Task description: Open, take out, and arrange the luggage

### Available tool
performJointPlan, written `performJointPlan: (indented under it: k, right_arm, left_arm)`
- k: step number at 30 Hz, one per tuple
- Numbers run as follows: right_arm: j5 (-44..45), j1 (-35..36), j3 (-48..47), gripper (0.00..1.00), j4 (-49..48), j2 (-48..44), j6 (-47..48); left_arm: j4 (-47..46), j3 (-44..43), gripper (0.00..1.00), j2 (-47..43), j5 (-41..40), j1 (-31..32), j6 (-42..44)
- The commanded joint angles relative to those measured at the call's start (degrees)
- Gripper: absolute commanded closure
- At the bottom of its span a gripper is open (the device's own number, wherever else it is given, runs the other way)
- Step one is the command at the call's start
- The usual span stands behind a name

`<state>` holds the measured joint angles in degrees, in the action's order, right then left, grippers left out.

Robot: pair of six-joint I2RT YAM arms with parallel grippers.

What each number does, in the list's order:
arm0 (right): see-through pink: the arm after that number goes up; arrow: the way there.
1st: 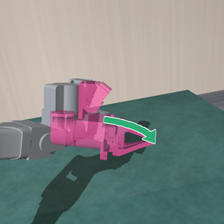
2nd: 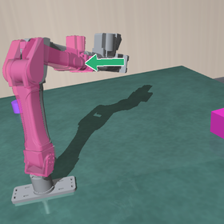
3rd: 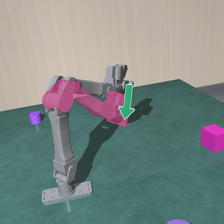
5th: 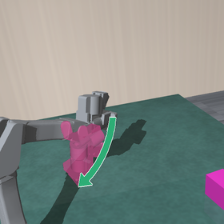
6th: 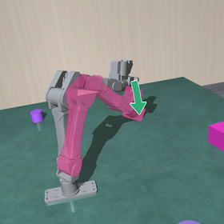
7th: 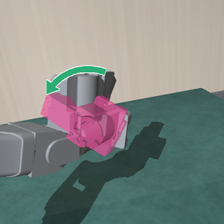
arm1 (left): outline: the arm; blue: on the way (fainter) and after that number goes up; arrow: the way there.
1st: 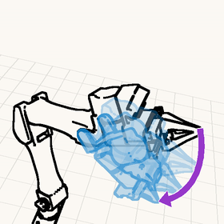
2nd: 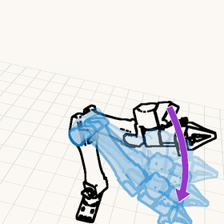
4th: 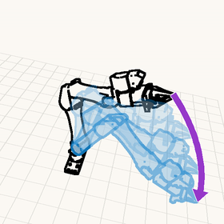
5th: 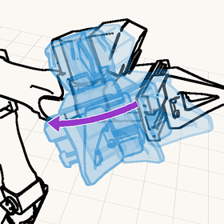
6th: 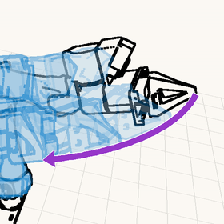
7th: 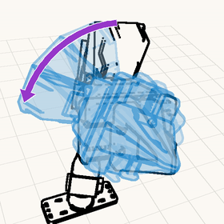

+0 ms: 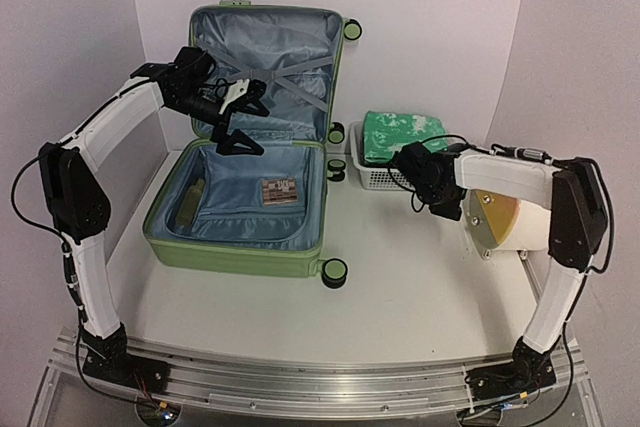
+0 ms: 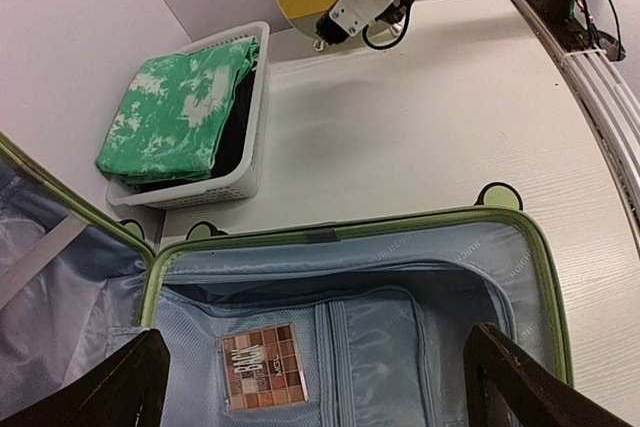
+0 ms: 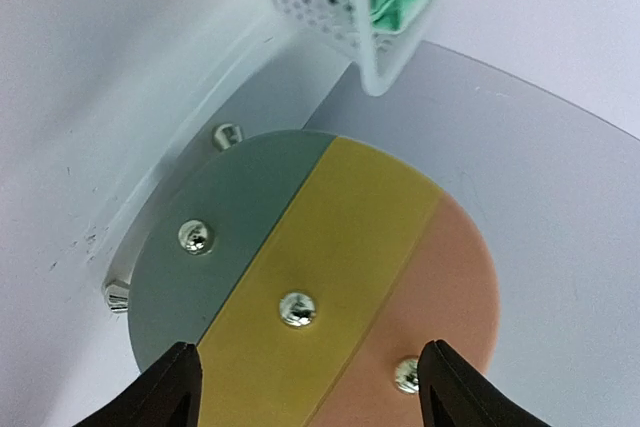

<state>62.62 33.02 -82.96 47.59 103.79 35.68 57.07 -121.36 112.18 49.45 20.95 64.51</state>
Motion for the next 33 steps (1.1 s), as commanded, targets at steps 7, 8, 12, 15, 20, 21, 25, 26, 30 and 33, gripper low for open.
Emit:
performJointPlan:
  k: [7, 8, 12, 15, 20, 21, 25, 26, 30, 33]
  right_arm:
    - [9.2, -8.9, 2.9, 0.29, -0.1, 5.9, -3.9]
    - [9.2, -9.1, 3.2, 0.3, -0.2, 6.0, -3.8]
    - [7.9, -10.0, 5.0, 0.35, -1.1, 6.3, -3.3]
    - [6.9, -10.6, 5.5, 0.38, -2.6, 6.8, -3.0]
    - [7.4, -11.4, 4.0, 0.44, -5.5, 8.3, 0.3]
    - [7.6, -11.8, 3.6, 0.45, -5.7, 8.6, 0.7]
    - [7.7, -13.1, 2.6, 0.61, -6.0, 8.8, 1.5]
    - [7.6, -13.3, 2.6, 0.63, -6.2, 8.8, 1.7]
    - [7.8, -13.8, 2.4, 0.7, -6.8, 9.0, 2.4]
    - [7.9, -13.8, 1.9, 0.77, -7.0, 9.3, 2.6]
  left_arm:
    - [0.8, -0.2, 0.0, -3.3, -0.7, 0.0, 0.0]
    - [0.7, -0.1, 0.0, -3.2, -0.6, 0.0, -0.1]
    - [0.7, -0.1, 0.0, -3.1, -0.7, 0.0, -0.2]
    - [0.5, -0.2, 0.0, -3.1, -1.0, 0.0, -0.2]
    - [0.3, -0.1, 0.0, -3.2, -1.1, 0.0, -0.2]
    - [0.2, -0.1, 0.0, -3.2, -1.1, 0.0, -0.2]
    - [0.4, 0.3, 0.0, -3.5, -1.2, 0.0, -0.3]
    - [0.4, 0.3, 0.0, -3.5, -1.3, 0.0, -0.3]
    - [0.4, 0.3, 0.0, -3.5, -1.4, 0.0, -0.3]
    - [0.4, 0.4, 0.0, -3.5, -1.5, 0.0, -0.2]
